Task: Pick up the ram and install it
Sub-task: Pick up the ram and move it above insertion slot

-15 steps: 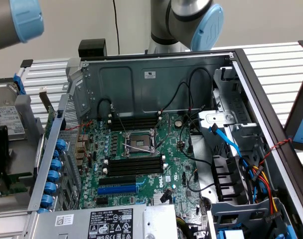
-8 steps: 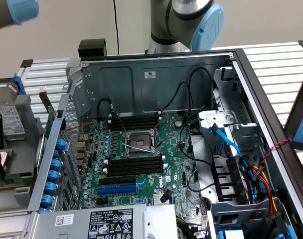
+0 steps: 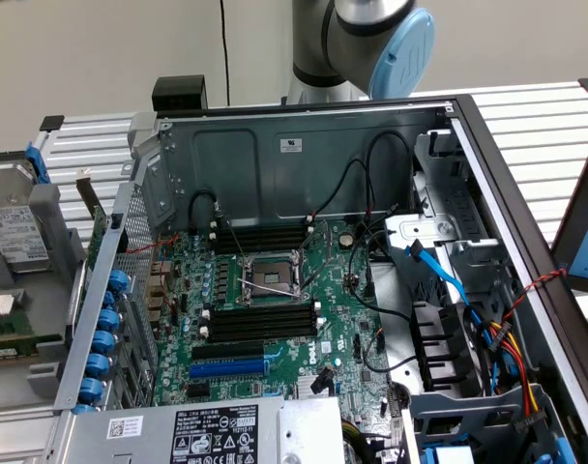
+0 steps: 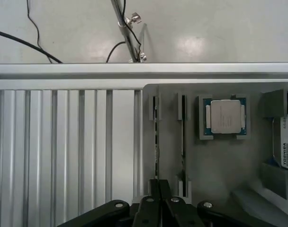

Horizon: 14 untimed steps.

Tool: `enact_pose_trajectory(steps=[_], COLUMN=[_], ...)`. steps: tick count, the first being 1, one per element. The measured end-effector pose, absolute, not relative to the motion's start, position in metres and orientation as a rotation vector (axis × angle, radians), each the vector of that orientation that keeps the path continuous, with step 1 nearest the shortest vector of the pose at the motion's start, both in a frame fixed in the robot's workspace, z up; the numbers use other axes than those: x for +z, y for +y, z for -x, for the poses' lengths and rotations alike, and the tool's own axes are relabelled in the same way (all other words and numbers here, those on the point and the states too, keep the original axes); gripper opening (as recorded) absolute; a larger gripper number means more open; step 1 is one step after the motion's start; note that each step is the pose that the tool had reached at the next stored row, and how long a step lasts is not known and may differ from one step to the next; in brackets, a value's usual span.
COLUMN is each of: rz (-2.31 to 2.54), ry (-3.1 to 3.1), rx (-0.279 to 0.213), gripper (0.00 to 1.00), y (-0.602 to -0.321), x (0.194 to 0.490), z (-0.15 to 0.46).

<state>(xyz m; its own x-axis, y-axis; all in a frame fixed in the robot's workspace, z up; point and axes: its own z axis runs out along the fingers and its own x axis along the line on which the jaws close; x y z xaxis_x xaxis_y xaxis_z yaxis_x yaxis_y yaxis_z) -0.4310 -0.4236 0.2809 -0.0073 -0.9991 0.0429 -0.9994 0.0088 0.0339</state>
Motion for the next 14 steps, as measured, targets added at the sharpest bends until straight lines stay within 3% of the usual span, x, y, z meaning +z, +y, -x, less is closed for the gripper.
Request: enact_pose_trajectory(steps=[14], rz=[-2.174], ry=[-2.192], rx=[0.010], gripper=[0.12], y=[-0.425], x=[0.345], z=[0.431])
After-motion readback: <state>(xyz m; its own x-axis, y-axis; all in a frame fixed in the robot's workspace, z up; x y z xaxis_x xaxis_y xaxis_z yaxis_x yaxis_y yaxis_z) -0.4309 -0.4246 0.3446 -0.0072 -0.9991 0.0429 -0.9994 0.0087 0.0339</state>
